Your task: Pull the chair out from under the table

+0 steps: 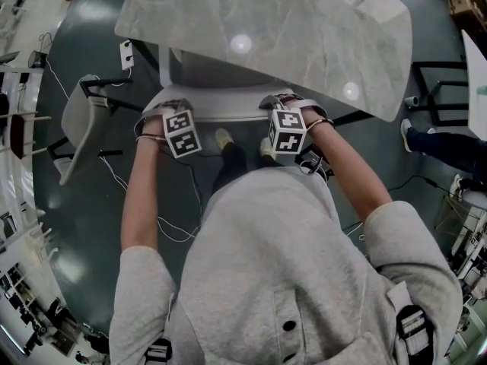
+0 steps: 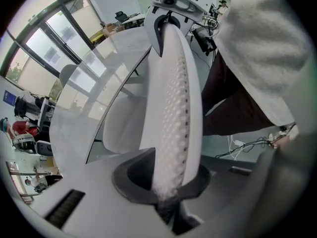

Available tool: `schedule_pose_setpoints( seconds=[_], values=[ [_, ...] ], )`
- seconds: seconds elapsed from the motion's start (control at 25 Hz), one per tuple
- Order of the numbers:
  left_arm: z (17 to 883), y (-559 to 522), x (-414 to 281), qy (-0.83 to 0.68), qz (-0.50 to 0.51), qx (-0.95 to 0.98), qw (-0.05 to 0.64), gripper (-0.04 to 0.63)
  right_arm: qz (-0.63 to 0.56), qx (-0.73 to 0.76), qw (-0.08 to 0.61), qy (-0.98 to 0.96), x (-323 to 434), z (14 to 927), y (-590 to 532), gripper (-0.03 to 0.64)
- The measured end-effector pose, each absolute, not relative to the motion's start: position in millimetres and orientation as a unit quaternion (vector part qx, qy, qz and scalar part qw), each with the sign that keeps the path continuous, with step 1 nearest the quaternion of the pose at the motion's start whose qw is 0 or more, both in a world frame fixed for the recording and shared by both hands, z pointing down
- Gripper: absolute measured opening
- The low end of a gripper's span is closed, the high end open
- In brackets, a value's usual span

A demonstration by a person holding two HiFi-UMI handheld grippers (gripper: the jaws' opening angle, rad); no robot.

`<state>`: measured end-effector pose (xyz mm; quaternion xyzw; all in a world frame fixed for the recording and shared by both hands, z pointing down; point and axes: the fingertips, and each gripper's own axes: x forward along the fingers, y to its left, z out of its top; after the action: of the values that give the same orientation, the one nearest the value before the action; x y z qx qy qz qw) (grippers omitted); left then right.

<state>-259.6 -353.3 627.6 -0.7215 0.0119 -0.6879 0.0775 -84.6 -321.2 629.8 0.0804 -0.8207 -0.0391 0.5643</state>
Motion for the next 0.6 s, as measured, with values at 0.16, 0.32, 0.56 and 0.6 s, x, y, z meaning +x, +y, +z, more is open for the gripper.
schedule_pose_setpoints(
  seconds=[0.16, 0.32, 0.56, 0.6],
  values=[
    [627.7, -344.8, -252.8, 0.024, -0.687, -0.723, 0.070, 0.058, -0.053, 0.071, 0.566, -0.820, -76.9, 630.4, -318.4, 0.063],
    [629.4, -334.4, -244.3, 0.038, -0.687, -0.723, 0.059, 0.054, -0.073, 0.059, 0.568, -0.818, -67.7, 632.6, -315.9, 0.061],
    [628.8, -317.6, -232.0, 0.056, -0.689, -0.721, 0.045, 0.051, -0.097, 0.041, 0.568, -0.816, -53.7, 632.3, -309.6, 0.057],
    [628.9, -314.4, -230.5, 0.059, -0.689, -0.721, 0.044, 0.049, -0.101, 0.039, 0.568, -0.816, -52.0, 632.6, -307.6, 0.057]
  ],
)
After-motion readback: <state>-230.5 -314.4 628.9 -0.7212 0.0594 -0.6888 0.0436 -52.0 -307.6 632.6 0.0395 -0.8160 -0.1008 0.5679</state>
